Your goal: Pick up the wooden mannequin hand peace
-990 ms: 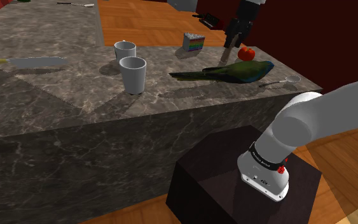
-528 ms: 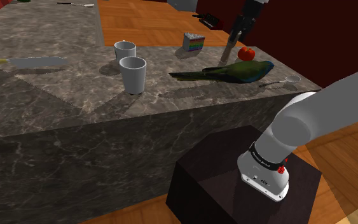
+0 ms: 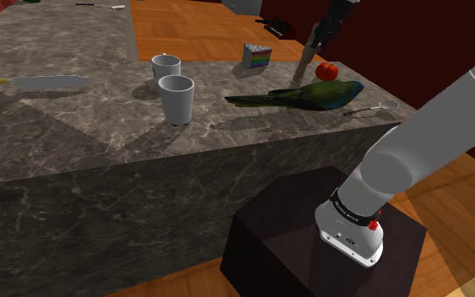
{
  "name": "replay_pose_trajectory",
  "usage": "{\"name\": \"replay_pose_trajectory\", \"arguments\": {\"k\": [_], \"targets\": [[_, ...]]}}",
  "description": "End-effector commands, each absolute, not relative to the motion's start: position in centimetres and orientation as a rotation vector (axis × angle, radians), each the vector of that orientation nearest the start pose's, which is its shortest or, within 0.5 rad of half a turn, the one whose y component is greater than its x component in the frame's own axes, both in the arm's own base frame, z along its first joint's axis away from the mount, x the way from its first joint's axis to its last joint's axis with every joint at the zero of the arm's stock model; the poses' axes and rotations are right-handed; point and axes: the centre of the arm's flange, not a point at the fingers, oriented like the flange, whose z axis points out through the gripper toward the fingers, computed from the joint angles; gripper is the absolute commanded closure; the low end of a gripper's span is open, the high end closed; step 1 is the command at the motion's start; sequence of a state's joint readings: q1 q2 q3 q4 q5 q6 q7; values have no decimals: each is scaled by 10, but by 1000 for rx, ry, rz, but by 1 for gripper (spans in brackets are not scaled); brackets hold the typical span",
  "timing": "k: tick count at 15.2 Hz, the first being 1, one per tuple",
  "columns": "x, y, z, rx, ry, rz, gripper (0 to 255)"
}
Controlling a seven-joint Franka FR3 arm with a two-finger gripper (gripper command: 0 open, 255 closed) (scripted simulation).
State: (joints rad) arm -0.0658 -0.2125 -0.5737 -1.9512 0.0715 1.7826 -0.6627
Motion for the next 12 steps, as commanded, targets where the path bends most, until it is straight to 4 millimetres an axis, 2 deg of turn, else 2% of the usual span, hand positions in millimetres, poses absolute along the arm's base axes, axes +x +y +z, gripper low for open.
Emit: {"name": "replay_pose_trajectory", "arguments": {"k": [1,7,8,12], "targets": [[408,-337,556,-2995,-42,-203,0],[431,-411,558,-2989,-72,-270,0],[432,-414,558,-2989,-73,-272,0],[432,-414,537,-2989,-73,-272,0]]}}
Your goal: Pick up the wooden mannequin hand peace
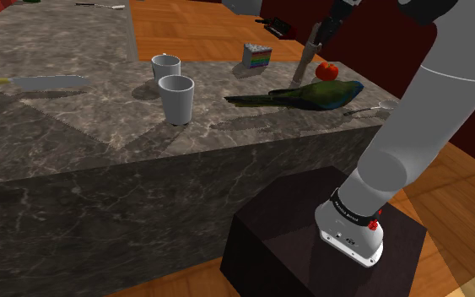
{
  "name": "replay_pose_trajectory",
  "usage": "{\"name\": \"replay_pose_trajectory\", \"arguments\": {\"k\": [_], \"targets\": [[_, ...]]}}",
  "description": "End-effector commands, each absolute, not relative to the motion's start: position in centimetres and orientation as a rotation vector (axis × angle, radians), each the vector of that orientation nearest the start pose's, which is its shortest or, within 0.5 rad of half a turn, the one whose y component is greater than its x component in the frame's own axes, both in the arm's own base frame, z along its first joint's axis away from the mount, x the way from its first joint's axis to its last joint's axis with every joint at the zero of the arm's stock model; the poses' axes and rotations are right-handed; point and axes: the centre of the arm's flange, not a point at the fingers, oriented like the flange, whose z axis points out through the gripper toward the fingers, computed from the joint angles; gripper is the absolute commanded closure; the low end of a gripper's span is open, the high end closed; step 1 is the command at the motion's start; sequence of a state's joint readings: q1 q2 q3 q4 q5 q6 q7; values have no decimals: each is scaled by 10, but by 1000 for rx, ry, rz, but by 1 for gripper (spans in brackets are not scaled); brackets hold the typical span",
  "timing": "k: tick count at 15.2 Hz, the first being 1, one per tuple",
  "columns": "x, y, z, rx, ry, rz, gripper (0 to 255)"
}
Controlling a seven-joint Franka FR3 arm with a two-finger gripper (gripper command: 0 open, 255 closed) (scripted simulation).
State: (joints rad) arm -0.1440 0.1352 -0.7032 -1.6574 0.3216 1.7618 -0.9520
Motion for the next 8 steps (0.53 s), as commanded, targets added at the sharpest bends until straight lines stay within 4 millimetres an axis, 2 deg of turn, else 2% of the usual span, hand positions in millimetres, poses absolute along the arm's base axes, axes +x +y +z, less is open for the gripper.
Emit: {"name": "replay_pose_trajectory", "arguments": {"k": [1,3,5,6,8], "targets": [[432,-414,532,-2989,-73,-272,0],[432,-414,518,-2989,-73,-272,0],[432,-414,518,-2989,-73,-272,0],[432,-414,518,-2989,-73,-273,255],[432,-414,518,-2989,-73,-272,255]]}}
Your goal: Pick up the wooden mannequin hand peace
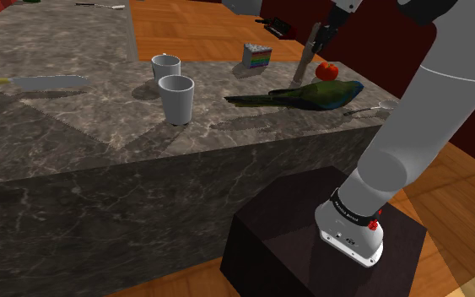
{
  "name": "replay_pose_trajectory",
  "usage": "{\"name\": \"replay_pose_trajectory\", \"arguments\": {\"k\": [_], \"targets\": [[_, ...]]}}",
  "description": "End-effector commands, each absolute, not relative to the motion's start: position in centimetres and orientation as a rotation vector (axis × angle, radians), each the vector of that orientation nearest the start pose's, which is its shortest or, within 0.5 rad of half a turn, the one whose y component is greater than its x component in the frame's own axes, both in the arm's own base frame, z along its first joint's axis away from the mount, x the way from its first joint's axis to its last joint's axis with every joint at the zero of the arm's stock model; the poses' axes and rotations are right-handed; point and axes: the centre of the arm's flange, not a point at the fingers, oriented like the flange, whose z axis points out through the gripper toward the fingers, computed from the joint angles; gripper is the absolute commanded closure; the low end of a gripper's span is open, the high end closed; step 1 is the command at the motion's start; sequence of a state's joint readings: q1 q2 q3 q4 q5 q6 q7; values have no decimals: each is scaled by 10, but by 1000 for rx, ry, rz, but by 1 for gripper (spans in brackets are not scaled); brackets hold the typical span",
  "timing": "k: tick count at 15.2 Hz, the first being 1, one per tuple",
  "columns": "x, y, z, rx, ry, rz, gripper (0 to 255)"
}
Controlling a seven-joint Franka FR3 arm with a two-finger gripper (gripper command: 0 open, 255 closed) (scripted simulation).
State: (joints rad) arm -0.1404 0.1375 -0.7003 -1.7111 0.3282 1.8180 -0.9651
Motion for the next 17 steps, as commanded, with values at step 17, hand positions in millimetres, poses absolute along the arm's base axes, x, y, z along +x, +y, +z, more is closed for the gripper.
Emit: {"name": "replay_pose_trajectory", "arguments": {"k": [17], "targets": [[432,-414,571,-2989,-73,-272,255]]}}
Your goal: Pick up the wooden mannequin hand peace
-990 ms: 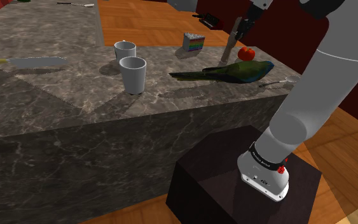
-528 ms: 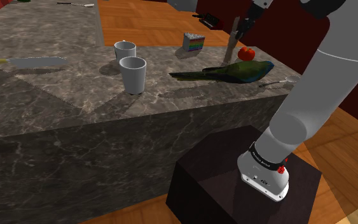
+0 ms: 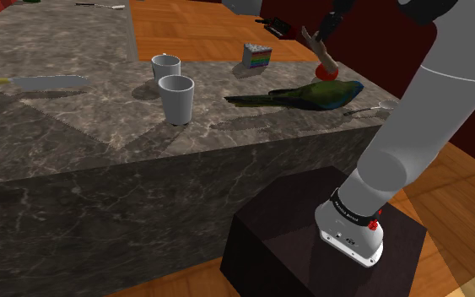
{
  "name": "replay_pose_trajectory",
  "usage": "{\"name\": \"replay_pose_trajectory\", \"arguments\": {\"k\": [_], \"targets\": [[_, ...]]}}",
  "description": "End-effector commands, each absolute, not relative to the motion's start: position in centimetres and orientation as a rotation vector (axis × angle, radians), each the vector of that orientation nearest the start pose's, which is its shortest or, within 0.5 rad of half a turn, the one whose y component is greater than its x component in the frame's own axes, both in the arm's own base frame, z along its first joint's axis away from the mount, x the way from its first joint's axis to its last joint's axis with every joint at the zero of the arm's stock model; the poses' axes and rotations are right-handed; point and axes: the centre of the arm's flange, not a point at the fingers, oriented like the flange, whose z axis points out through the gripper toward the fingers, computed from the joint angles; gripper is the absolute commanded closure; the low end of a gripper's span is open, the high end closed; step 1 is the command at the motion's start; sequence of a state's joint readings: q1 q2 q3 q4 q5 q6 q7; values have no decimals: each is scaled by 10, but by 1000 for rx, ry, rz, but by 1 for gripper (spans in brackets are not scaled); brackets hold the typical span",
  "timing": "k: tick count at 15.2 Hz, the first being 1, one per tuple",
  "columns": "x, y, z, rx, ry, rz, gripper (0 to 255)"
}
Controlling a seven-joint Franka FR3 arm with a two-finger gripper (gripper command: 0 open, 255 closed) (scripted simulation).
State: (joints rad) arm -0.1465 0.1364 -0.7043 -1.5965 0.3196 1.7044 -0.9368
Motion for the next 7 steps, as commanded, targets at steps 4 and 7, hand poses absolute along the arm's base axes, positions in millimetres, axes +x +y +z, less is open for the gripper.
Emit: {"name": "replay_pose_trajectory", "arguments": {"k": [4,7], "targets": [[432,-414,592,-2989,-73,-272,255],[432,-414,598,-2989,-73,-272,255]]}}
